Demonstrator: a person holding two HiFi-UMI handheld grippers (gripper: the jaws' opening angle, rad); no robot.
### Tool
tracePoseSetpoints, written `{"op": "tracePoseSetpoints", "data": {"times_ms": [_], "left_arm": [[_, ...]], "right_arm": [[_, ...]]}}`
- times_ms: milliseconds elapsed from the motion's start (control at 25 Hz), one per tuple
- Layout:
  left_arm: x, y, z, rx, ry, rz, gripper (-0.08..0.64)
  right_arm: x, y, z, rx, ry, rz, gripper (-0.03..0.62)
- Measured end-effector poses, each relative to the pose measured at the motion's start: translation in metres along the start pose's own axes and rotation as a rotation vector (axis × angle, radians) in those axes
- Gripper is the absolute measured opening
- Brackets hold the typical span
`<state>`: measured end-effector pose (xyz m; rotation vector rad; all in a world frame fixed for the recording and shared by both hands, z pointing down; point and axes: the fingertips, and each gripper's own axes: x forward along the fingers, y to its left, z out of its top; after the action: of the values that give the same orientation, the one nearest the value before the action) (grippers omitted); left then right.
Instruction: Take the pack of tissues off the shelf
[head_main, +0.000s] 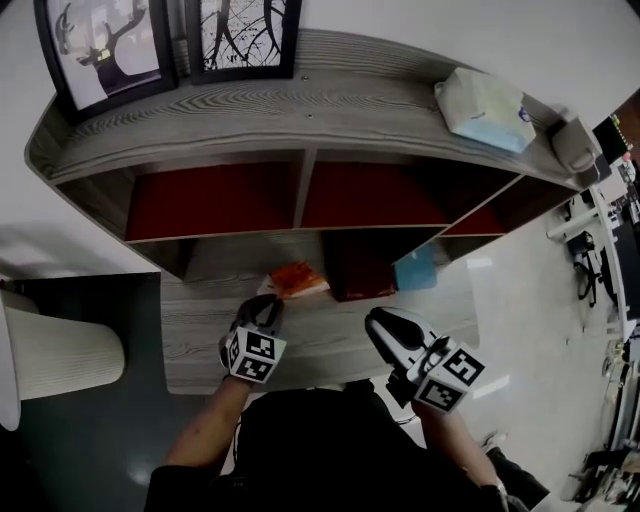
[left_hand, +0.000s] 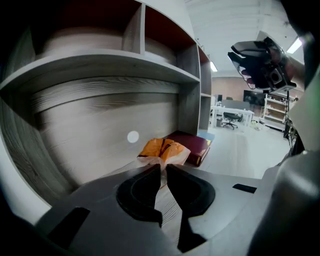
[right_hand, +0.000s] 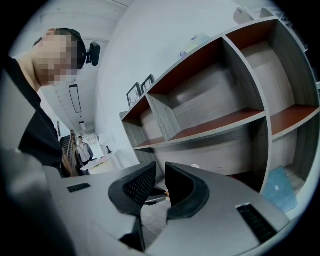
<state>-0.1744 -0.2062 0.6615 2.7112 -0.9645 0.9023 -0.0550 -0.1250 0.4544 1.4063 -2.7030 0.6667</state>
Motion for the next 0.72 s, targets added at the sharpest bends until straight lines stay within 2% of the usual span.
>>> {"op": "tracePoseSetpoints", "data": {"times_ms": [160, 240, 280, 480, 720], "left_arm": [[0.009, 0.003, -0.015, 0.015, 0.023, -0.001, 0.051], [0.010, 0.005, -0.019, 0.006, 0.034, 0.000, 0.065], [0.009, 0.005, -0.019, 0.000, 0.034, -0.005, 0.097], [0.001, 0.006, -0.012, -0.029, 0.009, -0.022, 0.156], [-0.010, 0.008, 0.009, -0.091, -0.049, -0.048, 0.160]], "right_arm": [[0.003, 0.003, -0.003, 0.004, 0.003, -0.014, 0.020], [0.003, 0.005, -0.004, 0.006, 0.004, -0.022, 0.020], [0.003, 0.005, -0.004, 0.007, 0.003, -0.026, 0.020], [0.000, 0.008, -0.001, 0.005, -0.006, -0.047, 0.020], [-0.004, 0.011, 0.005, -0.005, -0.026, -0.054, 0.020]]}}
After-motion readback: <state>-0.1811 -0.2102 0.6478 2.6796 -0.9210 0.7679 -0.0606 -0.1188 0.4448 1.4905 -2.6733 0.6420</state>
